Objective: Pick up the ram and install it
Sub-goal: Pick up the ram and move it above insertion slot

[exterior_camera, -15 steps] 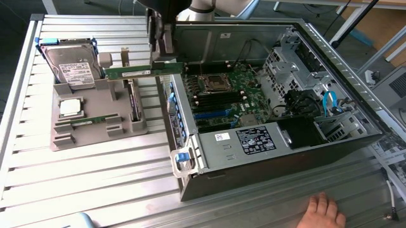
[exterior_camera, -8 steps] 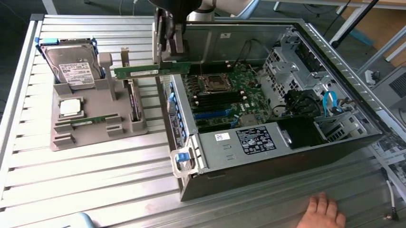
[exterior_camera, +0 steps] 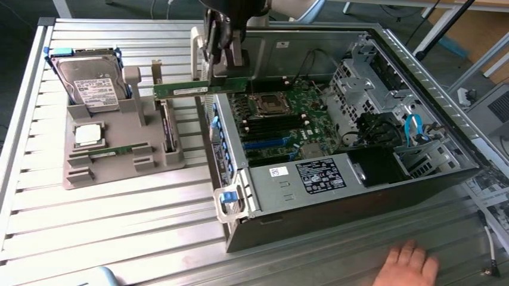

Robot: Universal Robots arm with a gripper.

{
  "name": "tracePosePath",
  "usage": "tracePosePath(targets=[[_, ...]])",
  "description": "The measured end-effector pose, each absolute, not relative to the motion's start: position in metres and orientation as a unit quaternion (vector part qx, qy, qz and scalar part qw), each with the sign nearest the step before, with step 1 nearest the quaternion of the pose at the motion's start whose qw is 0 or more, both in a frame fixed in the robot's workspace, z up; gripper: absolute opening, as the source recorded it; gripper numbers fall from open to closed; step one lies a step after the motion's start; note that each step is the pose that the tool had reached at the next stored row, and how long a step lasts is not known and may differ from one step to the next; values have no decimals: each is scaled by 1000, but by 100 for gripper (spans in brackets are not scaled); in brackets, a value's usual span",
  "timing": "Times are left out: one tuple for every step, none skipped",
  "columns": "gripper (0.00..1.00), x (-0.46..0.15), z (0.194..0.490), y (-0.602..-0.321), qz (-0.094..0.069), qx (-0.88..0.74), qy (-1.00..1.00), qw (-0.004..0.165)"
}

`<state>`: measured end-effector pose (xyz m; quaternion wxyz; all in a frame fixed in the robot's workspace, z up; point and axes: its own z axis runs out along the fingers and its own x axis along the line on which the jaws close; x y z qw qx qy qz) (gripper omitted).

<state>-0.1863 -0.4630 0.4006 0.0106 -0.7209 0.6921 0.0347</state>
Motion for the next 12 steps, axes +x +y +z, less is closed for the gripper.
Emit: tracePosePath(targets=[[12, -184, 401, -463, 35, -721, 692, 11], [12, -182, 401, -463, 35, -721, 692, 11], [12, -181, 401, -463, 35, -721, 692, 11], [12, -179, 401, -463, 35, -721, 692, 11], [12, -177, 401, -463, 35, -721, 692, 11], [12, -175, 401, -463, 35, -721, 692, 11], [12, -174, 401, -463, 35, -721, 692, 11], [12, -172, 401, -463, 35, -721, 692, 11], [12, -170, 401, -463, 35, -721, 692, 11], [12, -168, 401, -463, 35, -721, 692, 11], [12, -167, 401, -463, 35, -721, 692, 11], [12, -165, 401, -463, 35, -721, 692, 11]])
